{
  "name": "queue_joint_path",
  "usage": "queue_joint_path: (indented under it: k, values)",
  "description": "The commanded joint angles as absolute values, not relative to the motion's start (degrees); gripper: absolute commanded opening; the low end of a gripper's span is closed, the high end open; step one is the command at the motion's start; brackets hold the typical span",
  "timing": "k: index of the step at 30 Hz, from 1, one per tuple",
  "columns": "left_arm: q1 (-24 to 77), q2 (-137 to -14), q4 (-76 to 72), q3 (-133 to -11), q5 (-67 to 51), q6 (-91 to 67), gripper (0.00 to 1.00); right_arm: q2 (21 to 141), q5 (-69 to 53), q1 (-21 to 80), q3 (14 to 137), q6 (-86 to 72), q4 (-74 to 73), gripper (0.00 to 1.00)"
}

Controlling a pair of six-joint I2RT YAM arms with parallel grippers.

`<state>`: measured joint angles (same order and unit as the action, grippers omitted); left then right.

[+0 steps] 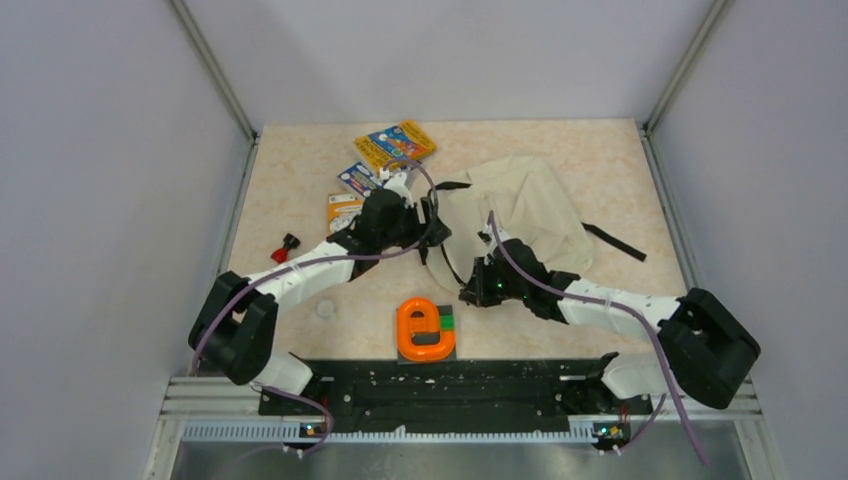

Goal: Pack the student bag
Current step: Unzip the student bag at the center of the board.

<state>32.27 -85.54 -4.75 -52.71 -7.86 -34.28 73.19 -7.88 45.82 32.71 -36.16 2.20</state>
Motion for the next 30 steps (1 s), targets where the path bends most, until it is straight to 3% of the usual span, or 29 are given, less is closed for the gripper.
queue_joint_path:
  k: [1,8,18,21,27,30]
  values:
    - [35.7,-83.0,-5.7,-46.3,-5.8,-40.4,0.76,76.7,-9.5,47.6,37.4,-35.4,7.2,0.0]
    - [38.1,-80.9,-12.1,-38.9,-5.0,-46.3,0.8,80.4,-9.3,49.4,40.3,-34.9,8.8,0.0]
    - [39.2,-84.1,-18.8,-38.7,-7.7,-49.7,0.73,79.7,-7.7,50.0,40.3,-34.8,7.7,0.0]
    - [39.7,-86.0,-20.8,-38.4,-9.5,-51.1,0.6,79.0,-6.6,49.9,40.3,-34.6,6.9,0.0]
    - [39.6,-84.4,-20.0,-37.8,-7.2,-51.2,0.08,77.8,-3.7,49.9,41.0,-34.0,3.1,0.0]
    - [39.2,-82.8,-15.3,-40.0,-5.7,-48.7,0.0,76.1,-1.0,49.9,41.0,-33.3,0.3,0.0]
